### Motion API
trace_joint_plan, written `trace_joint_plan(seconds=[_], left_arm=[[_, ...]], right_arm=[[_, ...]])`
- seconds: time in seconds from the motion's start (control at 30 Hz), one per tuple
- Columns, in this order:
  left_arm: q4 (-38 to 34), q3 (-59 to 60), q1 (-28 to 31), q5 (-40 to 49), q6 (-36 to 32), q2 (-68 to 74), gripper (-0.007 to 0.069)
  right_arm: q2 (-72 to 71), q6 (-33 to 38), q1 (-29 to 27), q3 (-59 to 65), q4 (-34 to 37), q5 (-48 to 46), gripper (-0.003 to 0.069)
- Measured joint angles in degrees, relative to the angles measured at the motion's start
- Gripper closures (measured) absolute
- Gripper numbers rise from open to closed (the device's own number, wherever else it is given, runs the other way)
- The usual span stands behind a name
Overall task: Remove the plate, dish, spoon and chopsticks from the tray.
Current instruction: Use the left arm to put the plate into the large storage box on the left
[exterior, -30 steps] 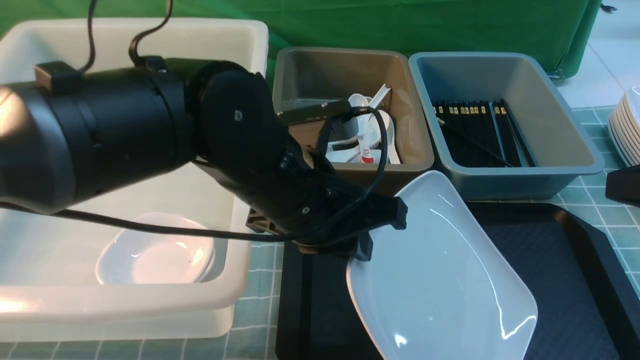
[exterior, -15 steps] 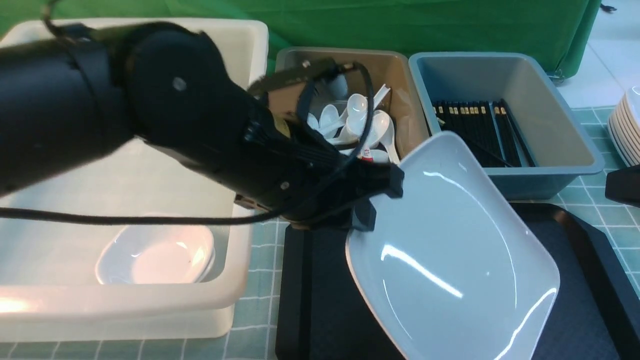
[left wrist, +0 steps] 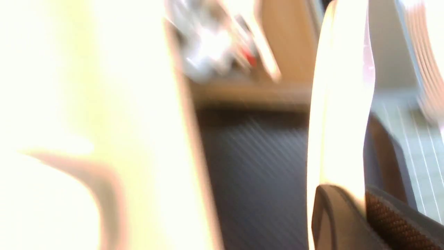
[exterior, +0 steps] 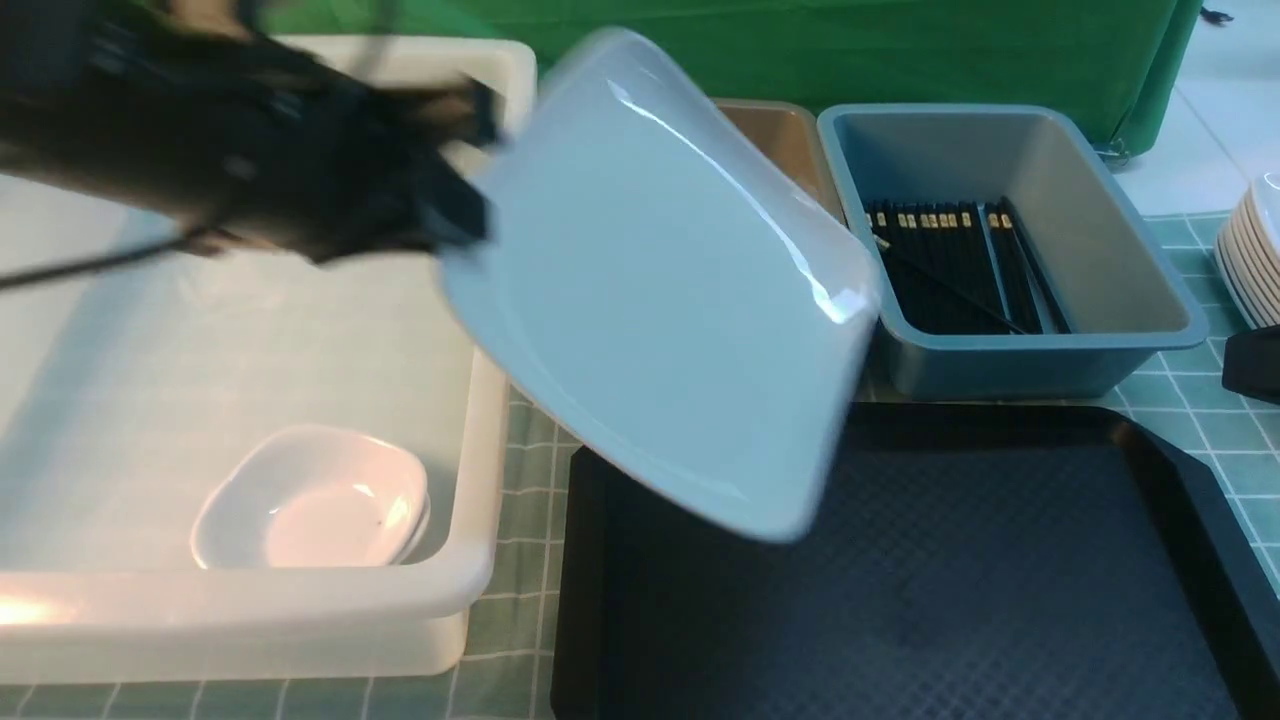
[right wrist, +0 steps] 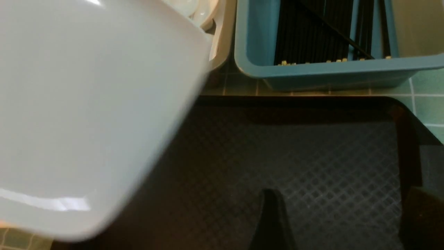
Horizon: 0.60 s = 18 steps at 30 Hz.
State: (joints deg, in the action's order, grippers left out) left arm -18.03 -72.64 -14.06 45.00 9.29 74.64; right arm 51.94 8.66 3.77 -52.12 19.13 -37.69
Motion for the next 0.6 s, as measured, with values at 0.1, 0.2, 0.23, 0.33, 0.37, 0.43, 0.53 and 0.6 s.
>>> trace_joint_plan(seconds=[0.1,0.2,0.23,0.33,0.37,0.43,0.53,0.6], left_arm=[[-2.49,-1.90,11.20,1.44,-4.68,-0.76,0.0594],[-7.13,-3.98,21.27,1.87,-10.06,-0.24,0.0594],[-10.10,-4.95,25.76,1.99,-13.37,0.35,0.0594],[-18.67,-6.60,35.44,1.98,-21.13,3.34,0.0594],[-20.58,-6.80,37.70,1.94,-22.84,4.76,0.0594],[-21.96,-7.01,40.15,1.33,-24.48,8.02,0.0594],[-22.18,-7.01,41.65,0.37,-26.63,13.18,0.0594],[-23.52,-7.01,41.74,-0.04,-29.10,16.45,0.0592]], right_arm=[[-0.49,0.00,0.00,-0.05,0.00,0.00,0.0157],[-0.60,0.00,0.00,-0.05,0.00,0.00,0.0158],[-0.60,0.00,0.00,-0.05,0.00,0.00,0.0158],[-0.60,0.00,0.00,-0.05,0.00,0.00,0.0159],[-0.60,0.00,0.00,-0.05,0.00,0.00,0.0159],[-0.60,0.00,0.00,-0.05,0.00,0.00,0.0159],[-0.60,0.00,0.00,-0.05,0.00,0.00,0.0159],[-0.60,0.00,0.00,-0.05,0.00,0.00,0.0159]])
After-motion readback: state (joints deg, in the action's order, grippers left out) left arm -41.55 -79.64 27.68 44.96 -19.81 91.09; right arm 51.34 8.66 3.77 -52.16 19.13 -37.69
